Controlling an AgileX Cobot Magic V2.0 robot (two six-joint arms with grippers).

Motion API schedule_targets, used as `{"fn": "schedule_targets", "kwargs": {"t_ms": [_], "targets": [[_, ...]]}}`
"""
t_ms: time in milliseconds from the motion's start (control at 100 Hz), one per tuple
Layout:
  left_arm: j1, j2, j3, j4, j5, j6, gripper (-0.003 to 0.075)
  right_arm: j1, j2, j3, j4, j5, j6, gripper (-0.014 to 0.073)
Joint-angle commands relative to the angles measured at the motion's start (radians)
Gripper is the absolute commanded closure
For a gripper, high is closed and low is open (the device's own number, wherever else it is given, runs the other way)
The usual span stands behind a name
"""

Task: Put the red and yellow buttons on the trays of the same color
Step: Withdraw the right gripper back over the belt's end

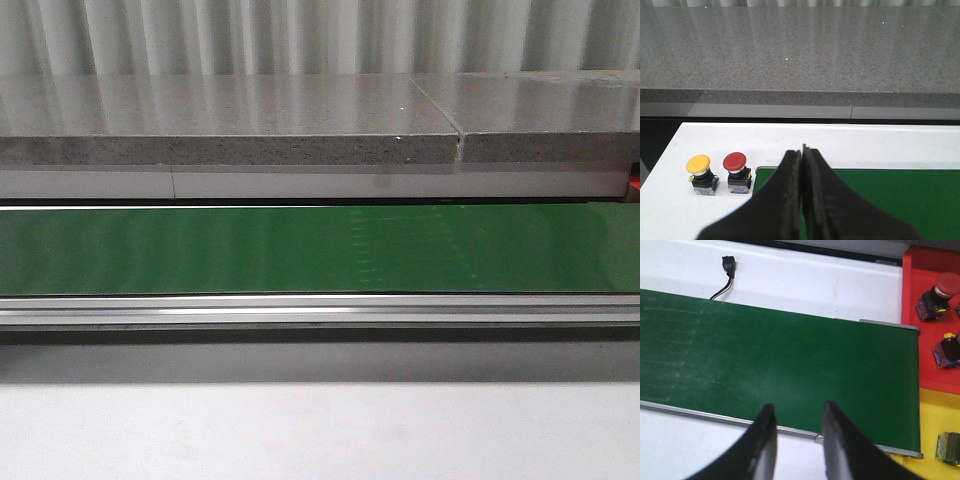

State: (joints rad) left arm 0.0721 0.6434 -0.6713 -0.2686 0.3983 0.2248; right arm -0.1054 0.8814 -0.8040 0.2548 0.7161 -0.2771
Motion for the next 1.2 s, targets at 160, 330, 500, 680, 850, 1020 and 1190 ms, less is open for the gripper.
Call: {"fn": "schedule_targets", "kwargs": {"t_ms": [160, 330, 500, 680, 850, 1020, 1190], "targets": [[-0.005, -0.003, -0.026, -0.015, -0.076, 0.002, 0.0740, 0.001, -0.067, 0.012, 0.003, -0.073, -0.009, 0.0659], [-0.005, -0.003, -0.026, -0.015, -0.076, 0.002, 0.0740, 0.001, -0.063, 0.012, 0.003, -0.049, -0.009, 0.0662], [-0.005, -0.003, -0.026, -0.015, -0.076, 0.002, 0.0740, 0.001, -0.063, 0.012, 0.003, -0.046, -0.009, 0.0662], [-0.005, -0.003, -0.026, -0.015, -0.076, 0.002, 0.0740, 0.001, -0.063, 0.012, 0.003, -0.046, -0.009, 0.0662], [-0.005, -0.003, -0.026, -0.015, -0.076, 0.002, 0.0740, 0.001, -0.063, 0.012, 0.003, -0.046, -0.009, 0.0662], [-0.005, -0.003, -0.026, -0.015, -0.076, 0.002, 0.0740, 0.001, -0.063, 0.012, 0.003, -0.046, -0.009, 0.0662], [-0.005, -0.003, -0.026, -0.015, -0.078, 0.002, 0.0740, 0.001, -0.063, 0.012, 0.003, -0.046, -0.009, 0.0662]]}}
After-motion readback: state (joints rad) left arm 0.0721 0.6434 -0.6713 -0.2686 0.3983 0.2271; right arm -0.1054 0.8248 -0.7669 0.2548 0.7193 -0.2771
